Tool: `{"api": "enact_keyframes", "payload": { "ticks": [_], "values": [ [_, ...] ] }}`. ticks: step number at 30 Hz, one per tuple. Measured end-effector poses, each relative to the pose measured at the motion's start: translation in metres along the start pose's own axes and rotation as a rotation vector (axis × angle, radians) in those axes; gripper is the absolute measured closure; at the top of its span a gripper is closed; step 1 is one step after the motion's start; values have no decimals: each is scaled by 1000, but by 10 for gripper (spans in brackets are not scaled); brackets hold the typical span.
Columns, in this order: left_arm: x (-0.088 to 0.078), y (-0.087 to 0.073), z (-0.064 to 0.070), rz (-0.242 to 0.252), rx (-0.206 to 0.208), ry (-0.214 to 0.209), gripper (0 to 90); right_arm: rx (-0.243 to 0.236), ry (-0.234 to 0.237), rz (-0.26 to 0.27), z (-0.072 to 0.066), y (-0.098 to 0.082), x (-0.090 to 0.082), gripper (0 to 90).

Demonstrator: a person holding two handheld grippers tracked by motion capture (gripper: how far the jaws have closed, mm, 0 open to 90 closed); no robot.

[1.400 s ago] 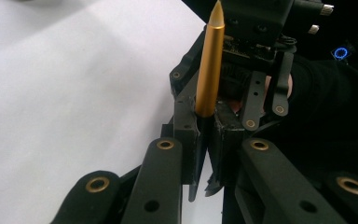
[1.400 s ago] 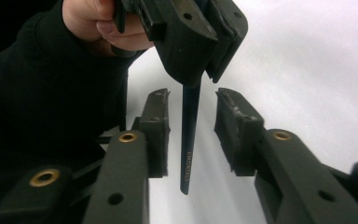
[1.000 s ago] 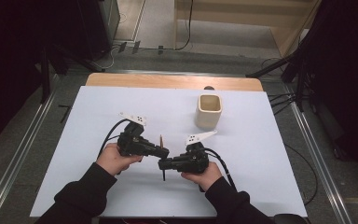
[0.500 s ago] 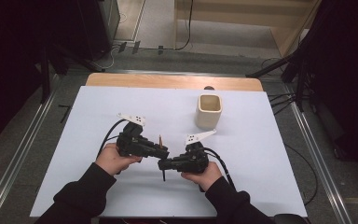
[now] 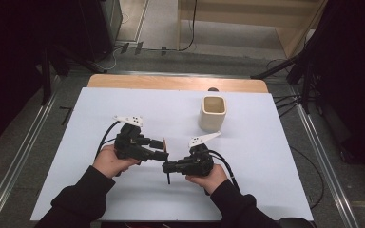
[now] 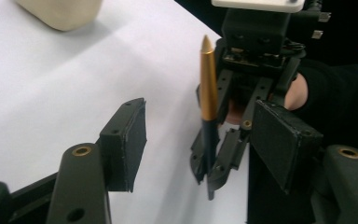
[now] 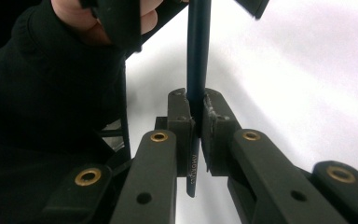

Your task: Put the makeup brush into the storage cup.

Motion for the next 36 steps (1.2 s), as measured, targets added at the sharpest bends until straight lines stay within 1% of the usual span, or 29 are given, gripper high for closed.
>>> {"api": "enact_keyframes", "payload": {
  "ticks": [3,11,17,22,24,27,28,33,36],
  "values": [
    [-4,-1,-2,8,-5,11,351,6,-6,-5,1,0,-1,841],
    [-12,-5,-5,12,10,38,339,2,-22,-6,3,0,-3,841],
    [-16,-7,-8,21,-5,44,330,7,-31,-3,5,1,-6,841],
    [-18,-10,-9,8,-1,56,327,11,-41,4,7,2,-9,841],
    [-19,-12,-9,14,-4,58,326,13,-49,3,7,2,-10,841],
    [-20,-15,-10,11,-19,59,326,14,-61,2,9,2,-11,841],
    [-20,-17,-11,9,-18,62,326,6,-67,1,9,3,-13,841],
    [-21,-22,-14,4,-33,85,326,1,-84,2,10,5,-16,841],
    [-23,-25,-15,-5,-32,101,326,2,-91,0,10,5,-17,841]
  ]
}}
Point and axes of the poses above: each handheld gripper's, and its own axes: x roughly forward along the jaws, y roughly out of its top, z roughly to its right, the point moved 4 cm from there along x, roughly forward along the jaws, and after that the axes turned 6 degrees about -x, right-handed, at the moved point
